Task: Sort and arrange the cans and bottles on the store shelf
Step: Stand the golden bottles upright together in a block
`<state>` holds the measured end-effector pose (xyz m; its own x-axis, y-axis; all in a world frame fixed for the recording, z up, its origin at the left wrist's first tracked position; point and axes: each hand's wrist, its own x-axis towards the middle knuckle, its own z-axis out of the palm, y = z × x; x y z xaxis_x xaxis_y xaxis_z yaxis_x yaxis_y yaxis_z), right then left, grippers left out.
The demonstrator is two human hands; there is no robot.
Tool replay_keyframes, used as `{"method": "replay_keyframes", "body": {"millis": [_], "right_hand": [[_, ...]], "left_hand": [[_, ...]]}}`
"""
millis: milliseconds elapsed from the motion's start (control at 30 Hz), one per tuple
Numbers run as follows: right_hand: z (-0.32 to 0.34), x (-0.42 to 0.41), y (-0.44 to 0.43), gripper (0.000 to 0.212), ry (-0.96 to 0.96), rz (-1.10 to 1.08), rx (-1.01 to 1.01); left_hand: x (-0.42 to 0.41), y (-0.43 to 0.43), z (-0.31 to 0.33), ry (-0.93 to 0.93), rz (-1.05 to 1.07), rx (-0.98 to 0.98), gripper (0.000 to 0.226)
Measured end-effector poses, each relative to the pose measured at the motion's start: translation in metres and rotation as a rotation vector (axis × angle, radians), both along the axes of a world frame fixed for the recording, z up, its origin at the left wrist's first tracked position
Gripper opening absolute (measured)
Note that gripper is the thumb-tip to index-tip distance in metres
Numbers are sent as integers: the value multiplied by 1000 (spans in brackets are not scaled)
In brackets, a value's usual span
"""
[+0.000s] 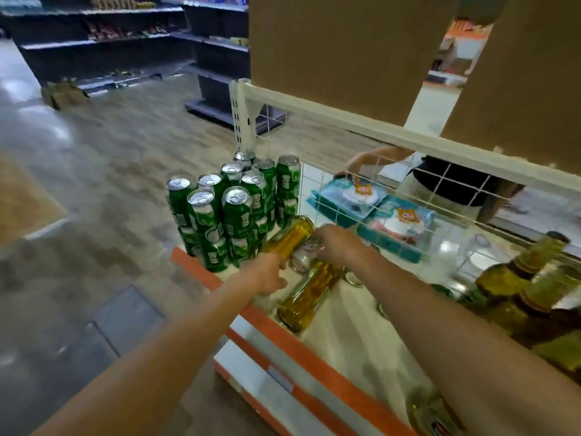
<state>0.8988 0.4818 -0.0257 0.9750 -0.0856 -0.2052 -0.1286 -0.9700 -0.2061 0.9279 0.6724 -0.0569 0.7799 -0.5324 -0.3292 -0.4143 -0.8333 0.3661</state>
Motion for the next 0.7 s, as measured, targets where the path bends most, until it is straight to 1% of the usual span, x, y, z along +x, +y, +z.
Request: {"method": "replay_keyframes", "body": {"millis": [67, 167, 233, 333, 433, 533, 600, 700], "right_hand": [[-25, 22, 0, 40, 32, 192, -90], [-53, 45, -3, 51, 30, 481, -273], [-61, 54, -3, 53, 48, 569, -371], [-61, 71, 3, 53, 106, 632, -474], [-58, 78, 8, 58, 205, 635, -546], [-61, 72, 13, 64, 211, 629, -613], [-66, 66, 17, 62, 221, 621, -661], [-67, 63, 17, 64, 265, 560, -618]], "left_hand": [[14, -2, -23, 47, 18, 2, 42], [33, -6, -43, 114, 38, -23, 42], [42, -10, -50, 152, 51, -37, 44], [53, -12, -60, 200, 47, -39, 46], [59, -7, -69, 182, 31, -21, 44], [63, 0, -71, 172, -2, -13, 45], [63, 2, -68, 183, -17, -25, 46], [61, 5, -62, 205, -22, -58, 47]]}}
